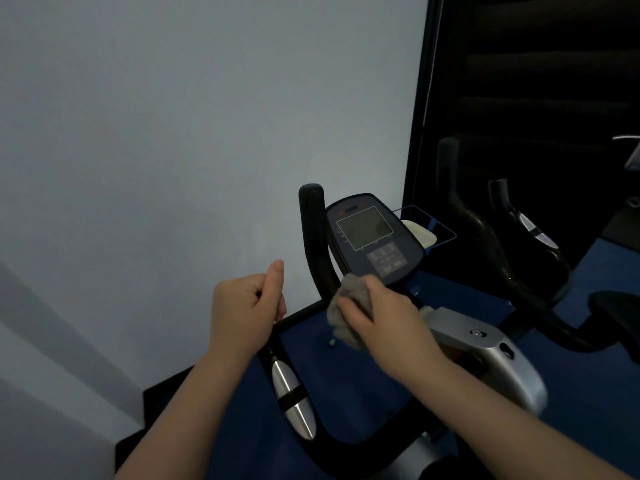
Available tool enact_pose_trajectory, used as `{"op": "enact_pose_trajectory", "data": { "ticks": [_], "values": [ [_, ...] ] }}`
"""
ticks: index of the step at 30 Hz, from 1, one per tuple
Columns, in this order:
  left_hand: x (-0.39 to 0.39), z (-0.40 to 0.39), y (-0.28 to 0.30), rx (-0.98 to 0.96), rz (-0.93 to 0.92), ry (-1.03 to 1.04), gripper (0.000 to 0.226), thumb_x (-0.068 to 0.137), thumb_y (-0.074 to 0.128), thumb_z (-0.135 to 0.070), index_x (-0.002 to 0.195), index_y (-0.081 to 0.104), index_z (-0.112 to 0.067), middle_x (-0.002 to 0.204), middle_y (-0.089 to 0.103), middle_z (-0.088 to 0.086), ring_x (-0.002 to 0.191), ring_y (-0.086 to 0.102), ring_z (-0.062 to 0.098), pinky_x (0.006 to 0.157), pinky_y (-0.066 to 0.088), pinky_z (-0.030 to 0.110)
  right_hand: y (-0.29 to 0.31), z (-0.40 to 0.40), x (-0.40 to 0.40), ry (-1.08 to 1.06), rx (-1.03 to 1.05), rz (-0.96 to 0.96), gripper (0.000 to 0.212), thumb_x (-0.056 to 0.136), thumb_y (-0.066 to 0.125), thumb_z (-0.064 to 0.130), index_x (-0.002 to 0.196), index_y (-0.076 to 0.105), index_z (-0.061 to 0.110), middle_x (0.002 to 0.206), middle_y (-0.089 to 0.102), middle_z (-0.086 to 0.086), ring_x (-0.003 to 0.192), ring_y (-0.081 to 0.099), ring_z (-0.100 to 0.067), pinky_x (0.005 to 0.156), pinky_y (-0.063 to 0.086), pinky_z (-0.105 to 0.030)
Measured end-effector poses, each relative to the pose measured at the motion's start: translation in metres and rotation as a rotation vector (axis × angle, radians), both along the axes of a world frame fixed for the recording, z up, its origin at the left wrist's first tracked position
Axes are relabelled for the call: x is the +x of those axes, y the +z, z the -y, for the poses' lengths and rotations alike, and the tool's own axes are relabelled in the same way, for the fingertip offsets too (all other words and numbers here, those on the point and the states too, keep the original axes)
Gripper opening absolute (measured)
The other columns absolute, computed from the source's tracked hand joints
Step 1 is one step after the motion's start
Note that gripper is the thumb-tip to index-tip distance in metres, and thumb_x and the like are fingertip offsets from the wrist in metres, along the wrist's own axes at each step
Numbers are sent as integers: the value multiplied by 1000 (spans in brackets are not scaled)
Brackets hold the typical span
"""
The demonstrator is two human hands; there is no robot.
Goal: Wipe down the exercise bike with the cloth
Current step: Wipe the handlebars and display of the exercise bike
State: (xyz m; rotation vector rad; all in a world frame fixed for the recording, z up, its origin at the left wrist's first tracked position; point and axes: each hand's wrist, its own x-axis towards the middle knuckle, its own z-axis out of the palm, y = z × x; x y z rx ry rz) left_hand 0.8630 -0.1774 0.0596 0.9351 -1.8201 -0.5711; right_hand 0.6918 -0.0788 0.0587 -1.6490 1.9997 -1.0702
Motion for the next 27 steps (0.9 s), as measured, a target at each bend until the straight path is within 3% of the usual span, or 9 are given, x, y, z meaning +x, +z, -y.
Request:
{"op": "enact_pose_trajectory", "data": {
  "ticks": [5,8,10,12,15,18,21,25,27],
  "values": [
    [0,1,-2,-14,-71,11,63,95,44,-45,37,54,-23,41,56,-5,38,54,10,50,47,27,9,23,-11,-26,20,16,26,98,51,42,96,58,17,86,64,1,79,60,-11,67,46,-27],
    [-1,-2,-3,-23,-74,17,62,95,44,-45,38,54,-24,41,56,-5,38,54,10,49,46,24,0,29,-4,-87,-13,139,26,100,49,40,92,58,18,83,63,2,77,61,-11,64,46,-23],
    [-2,-5,-6,-33,-81,20,61,95,43,-44,38,52,-26,41,56,-5,38,54,10,48,46,22,-10,16,-9,-59,33,130,24,99,48,42,85,57,24,78,63,6,72,60,-4,57,43,-13],
    [-2,-4,-5,-32,-91,21,60,95,42,-46,38,51,-28,40,55,-4,38,54,10,48,44,18,-6,12,-20,-7,83,98,26,98,51,42,80,57,24,75,64,6,70,61,-5,56,42,-12],
    [-1,-1,-3,-15,-92,13,60,94,43,-46,36,50,-30,38,54,-4,37,54,10,49,42,14,16,38,-29,-89,-70,119,26,98,53,39,89,62,17,80,64,3,79,61,-14,69,44,-25],
    [-2,0,-4,-16,-87,26,60,95,45,-41,36,50,-29,38,55,-2,37,54,10,49,43,15,36,67,-10,-154,-334,280,26,99,51,39,104,62,17,89,65,4,84,60,-10,74,44,-20],
    [-2,-1,-6,-28,-80,41,60,96,46,-38,36,50,-29,39,55,-2,38,55,10,50,43,14,22,73,11,-47,-276,346,16,100,49,38,108,56,26,92,65,10,83,61,4,69,45,-9],
    [-2,1,-5,-31,-83,31,61,96,46,-40,35,49,-31,38,54,-4,37,54,10,50,44,17,7,64,-1,-50,-225,311,20,101,47,36,105,58,21,94,66,0,88,63,-12,75,50,-23],
    [-2,1,-5,-14,-88,29,62,94,44,-46,35,49,-30,38,55,-3,37,54,10,50,45,19,21,73,-5,-94,-335,346,23,101,47,35,100,60,17,87,65,2,82,62,-2,73,49,-18]
  ]
}}
